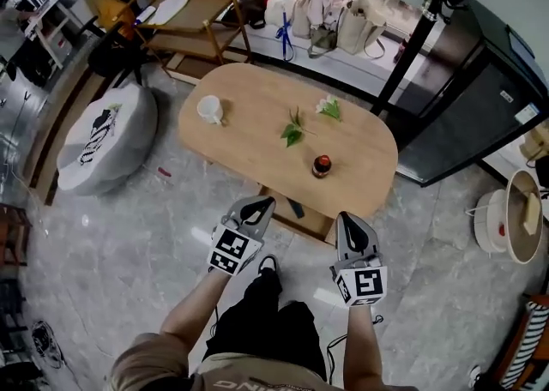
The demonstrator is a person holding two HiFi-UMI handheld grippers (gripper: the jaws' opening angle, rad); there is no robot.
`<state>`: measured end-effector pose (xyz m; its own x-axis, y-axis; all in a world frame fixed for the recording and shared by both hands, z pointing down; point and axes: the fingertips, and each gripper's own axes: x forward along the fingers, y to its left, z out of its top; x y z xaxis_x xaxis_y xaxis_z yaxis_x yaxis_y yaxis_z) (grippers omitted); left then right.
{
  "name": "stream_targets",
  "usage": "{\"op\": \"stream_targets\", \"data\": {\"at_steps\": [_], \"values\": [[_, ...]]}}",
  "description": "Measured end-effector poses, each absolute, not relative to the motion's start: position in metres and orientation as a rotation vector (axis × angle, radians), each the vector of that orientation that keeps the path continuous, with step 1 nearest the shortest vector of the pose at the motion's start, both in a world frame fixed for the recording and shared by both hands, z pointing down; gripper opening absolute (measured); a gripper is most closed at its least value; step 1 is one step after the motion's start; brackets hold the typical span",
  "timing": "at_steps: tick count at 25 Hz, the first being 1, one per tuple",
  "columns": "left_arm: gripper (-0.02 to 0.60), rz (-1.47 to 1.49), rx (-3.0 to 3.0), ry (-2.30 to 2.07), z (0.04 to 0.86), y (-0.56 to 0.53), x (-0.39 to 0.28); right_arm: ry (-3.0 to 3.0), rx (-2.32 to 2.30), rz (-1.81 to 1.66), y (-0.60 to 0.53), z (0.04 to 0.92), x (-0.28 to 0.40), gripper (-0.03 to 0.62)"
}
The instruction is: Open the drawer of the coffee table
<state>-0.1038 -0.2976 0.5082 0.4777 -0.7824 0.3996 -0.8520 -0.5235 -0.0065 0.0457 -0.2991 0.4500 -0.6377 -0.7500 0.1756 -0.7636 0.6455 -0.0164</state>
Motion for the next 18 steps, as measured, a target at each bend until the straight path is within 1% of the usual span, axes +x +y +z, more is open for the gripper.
{"op": "stream_targets", "data": {"at_steps": [10,15,18], "values": [[0.006,0.469,2.455,-1.511,0.332,-0.259,-0.116,-2.681,1.142,0.098,-0.255,0.284,0.044,0.004],[0.006,0.464,2.469,-1.535,0.288,-0.251,-0.126,-2.721,1.12,0.088,-0.245,0.239,0.033,0.005],[0.006,0.36,2.454,-1.492,0.27,-0.25,-0.125,-2.719,1.109,0.044,-0.242,0.218,0.025,0.005]]}}
